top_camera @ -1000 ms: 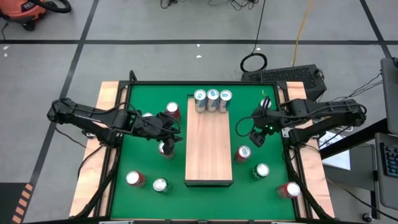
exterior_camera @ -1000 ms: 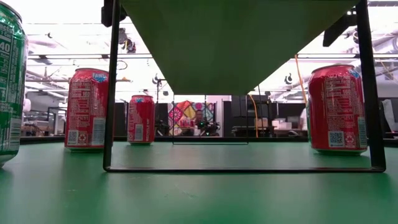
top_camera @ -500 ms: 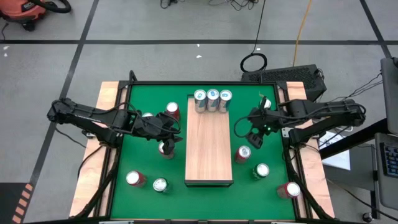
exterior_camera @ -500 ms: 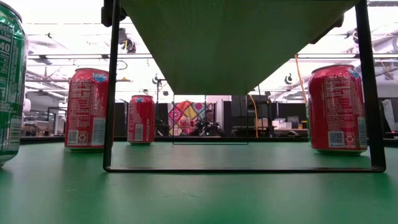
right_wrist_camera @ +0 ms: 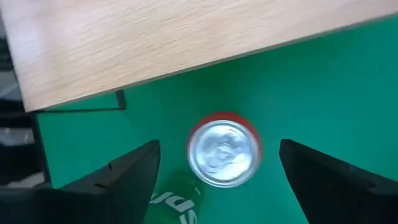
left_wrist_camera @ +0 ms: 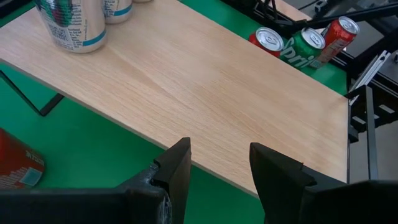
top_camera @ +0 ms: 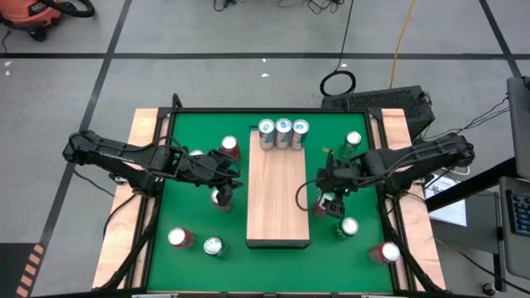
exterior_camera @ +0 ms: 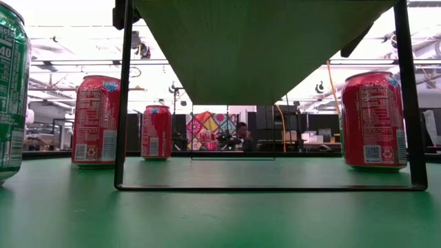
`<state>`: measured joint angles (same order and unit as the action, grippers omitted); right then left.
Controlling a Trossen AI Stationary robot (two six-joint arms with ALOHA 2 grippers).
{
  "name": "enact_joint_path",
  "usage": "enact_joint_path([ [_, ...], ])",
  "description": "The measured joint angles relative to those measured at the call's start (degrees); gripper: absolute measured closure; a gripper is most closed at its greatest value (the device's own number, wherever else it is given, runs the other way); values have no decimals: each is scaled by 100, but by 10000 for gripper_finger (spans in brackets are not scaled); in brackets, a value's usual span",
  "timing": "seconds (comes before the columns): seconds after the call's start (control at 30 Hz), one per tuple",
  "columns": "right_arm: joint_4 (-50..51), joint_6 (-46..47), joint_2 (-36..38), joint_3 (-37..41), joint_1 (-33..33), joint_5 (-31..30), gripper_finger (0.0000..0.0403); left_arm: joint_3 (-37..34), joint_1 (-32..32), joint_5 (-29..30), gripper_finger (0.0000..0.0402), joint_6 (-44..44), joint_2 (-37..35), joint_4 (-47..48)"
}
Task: Place canned beverage on shelf
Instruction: Put the orange soda can on the shelf
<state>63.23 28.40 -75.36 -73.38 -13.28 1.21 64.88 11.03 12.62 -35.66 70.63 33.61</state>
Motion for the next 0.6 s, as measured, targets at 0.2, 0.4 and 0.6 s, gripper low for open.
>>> enact_joint_path([
  [0.2,-21,-138,-242,0,-72,59,59,0,0,0,238,0,0,0],
  [0.4,-84,-461,-448,153,-72,60,45,0,0,0,238,0,0,0],
  [0.6,-321,-475,-456,671,-72,188,44,0,-2,0,238,2,0,0],
])
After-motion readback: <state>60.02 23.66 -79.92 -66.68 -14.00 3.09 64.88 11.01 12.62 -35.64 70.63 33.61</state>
